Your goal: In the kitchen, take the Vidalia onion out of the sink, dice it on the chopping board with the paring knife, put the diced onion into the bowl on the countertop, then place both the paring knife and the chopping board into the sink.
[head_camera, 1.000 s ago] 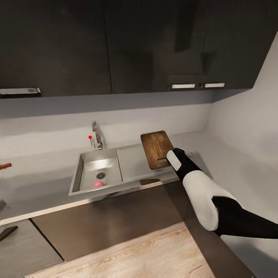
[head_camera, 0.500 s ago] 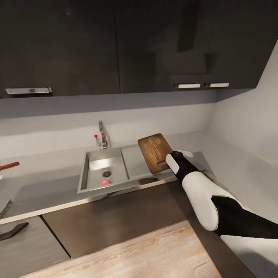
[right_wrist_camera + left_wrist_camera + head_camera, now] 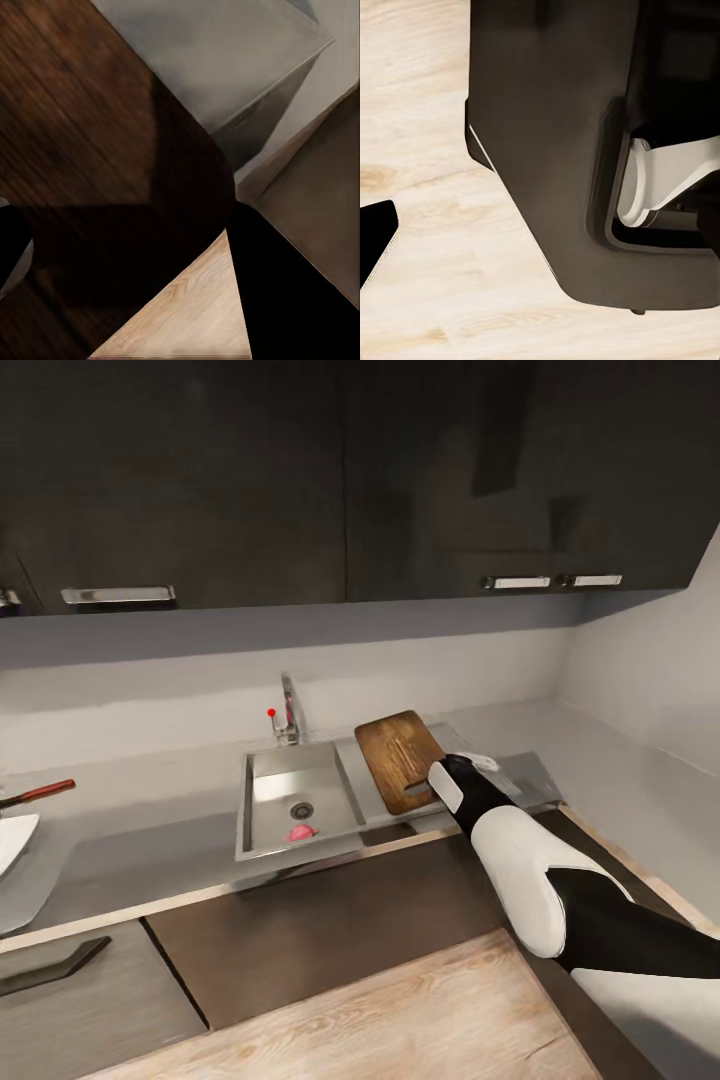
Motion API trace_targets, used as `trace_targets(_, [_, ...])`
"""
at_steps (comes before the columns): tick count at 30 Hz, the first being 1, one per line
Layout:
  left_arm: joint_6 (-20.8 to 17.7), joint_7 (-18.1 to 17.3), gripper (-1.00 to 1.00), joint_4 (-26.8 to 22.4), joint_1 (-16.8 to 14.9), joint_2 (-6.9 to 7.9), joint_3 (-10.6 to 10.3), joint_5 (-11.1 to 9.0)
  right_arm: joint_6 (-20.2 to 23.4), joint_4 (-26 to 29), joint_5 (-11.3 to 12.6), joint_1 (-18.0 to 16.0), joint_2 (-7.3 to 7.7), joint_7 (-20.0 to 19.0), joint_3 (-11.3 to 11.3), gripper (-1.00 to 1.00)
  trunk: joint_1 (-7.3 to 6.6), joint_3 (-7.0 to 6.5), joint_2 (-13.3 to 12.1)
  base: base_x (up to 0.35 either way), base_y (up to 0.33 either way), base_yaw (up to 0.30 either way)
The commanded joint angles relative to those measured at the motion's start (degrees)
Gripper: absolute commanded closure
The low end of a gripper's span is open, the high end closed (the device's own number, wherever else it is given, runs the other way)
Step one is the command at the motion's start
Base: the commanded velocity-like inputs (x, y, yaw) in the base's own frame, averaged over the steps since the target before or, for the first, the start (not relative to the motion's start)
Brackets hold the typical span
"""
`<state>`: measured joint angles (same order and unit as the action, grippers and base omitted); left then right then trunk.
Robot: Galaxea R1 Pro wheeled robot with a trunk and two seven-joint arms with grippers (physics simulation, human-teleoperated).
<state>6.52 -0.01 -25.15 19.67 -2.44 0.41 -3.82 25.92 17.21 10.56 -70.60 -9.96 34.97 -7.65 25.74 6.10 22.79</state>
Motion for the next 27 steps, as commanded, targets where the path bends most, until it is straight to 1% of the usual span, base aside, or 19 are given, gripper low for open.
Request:
trace_targets(1, [0.07, 0.00, -1.00, -0.07, 0.01, -0.02, 0.03, -0.40, 0.08, -0.01, 0.13, -0.06, -0.04, -0.09, -0.13, 1.00, 0.04, 0.11, 0.13, 0.000, 0.263, 0.000])
trace_targets(5, [0.06, 0.01, -1.00, -0.07, 0.01, -0.02, 0.03, -0.40, 0.16, -0.37, 0.08, -0.06, -0.04, -2.87, -0.14, 1.00, 0.04, 0.11, 0.13, 0.000, 0.264, 0.000])
trace_targets(8, [0.06, 0.01, -1.00, -0.07, 0.01, -0.02, 0.03, -0.40, 0.43, -0.40, 0.06, -0.06, -0.04, -3.24, -0.11, 1.00, 0.04, 0.11, 0.13, 0.000, 0.264, 0.000])
trace_targets(10, [0.05, 0.01, -1.00, -0.07, 0.01, -0.02, 0.03, -0.40, 1.35, -0.41, 0.04, -0.06, -0.04, -3.50, -0.09, 1.00, 0.04, 0.11, 0.13, 0.000, 0.264, 0.000])
trace_targets(15, [0.06, 0.01, -1.00, -0.07, 0.01, -0.02, 0.03, -0.40, 2.63, -0.42, -0.01, -0.06, -0.04, -5.98, -0.08, 1.00, 0.04, 0.11, 0.13, 0.000, 0.264, 0.000])
trace_targets(24, [0.07, 0.01, -1.00, -0.07, 0.01, -0.07, 0.03, -0.40, 3.03, -0.42, -0.01, -0.06, -0.04, -6.64, -0.08, 1.00, 0.04, 0.11, 0.13, 0.000, 0.264, 0.000])
trace_targets(27, [0.07, -0.02, -1.00, -0.07, 0.01, -0.09, 0.03, -0.40, 3.98, -0.42, -0.02, -0.06, -0.04, -6.73, -0.08, 1.00, 0.04, 0.11, 0.13, 0.000, 0.264, 0.000])
